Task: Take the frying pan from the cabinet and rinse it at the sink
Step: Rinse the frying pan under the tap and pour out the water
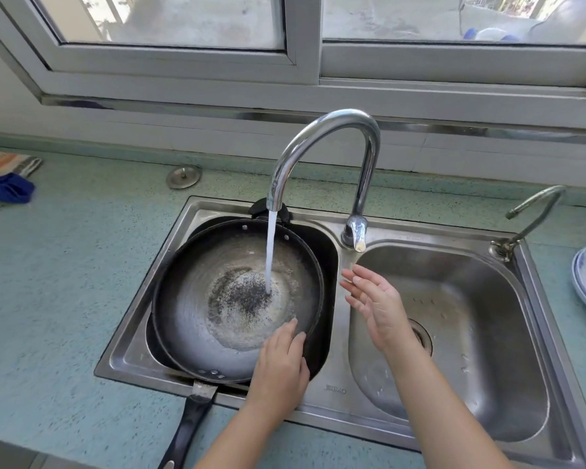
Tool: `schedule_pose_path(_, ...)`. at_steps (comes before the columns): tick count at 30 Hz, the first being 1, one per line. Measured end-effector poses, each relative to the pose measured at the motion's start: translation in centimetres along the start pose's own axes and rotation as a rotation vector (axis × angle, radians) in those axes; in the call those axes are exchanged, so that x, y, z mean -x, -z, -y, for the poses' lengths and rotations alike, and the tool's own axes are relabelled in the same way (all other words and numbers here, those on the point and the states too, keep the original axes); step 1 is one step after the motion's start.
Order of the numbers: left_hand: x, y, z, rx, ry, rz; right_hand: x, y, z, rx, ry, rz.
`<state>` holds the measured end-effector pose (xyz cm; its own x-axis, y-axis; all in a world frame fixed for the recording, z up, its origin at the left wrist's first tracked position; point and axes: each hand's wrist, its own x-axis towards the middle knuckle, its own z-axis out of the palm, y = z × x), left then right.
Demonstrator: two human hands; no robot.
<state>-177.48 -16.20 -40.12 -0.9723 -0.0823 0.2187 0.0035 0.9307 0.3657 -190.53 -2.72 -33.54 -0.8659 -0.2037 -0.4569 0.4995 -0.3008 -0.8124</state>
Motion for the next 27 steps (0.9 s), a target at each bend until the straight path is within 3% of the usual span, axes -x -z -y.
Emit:
schedule_pose_path(10,1.7,4.3,3.5,-0.112,0.145,0.074,3.9,-3.2,-3.7,0.593,0.241,-0.065)
schedule_pose_path(17,4.2,6.8,6.2,-0.077,0.097,0.144,8.3,-5.7,-7.4,1.097,0.426,-0.111)
schedule_pose_path(27,10.2,9.3,9.6,0.051,0.109,0.157,14.4,-10.1,-12.8,1.348,0.479,-0.116)
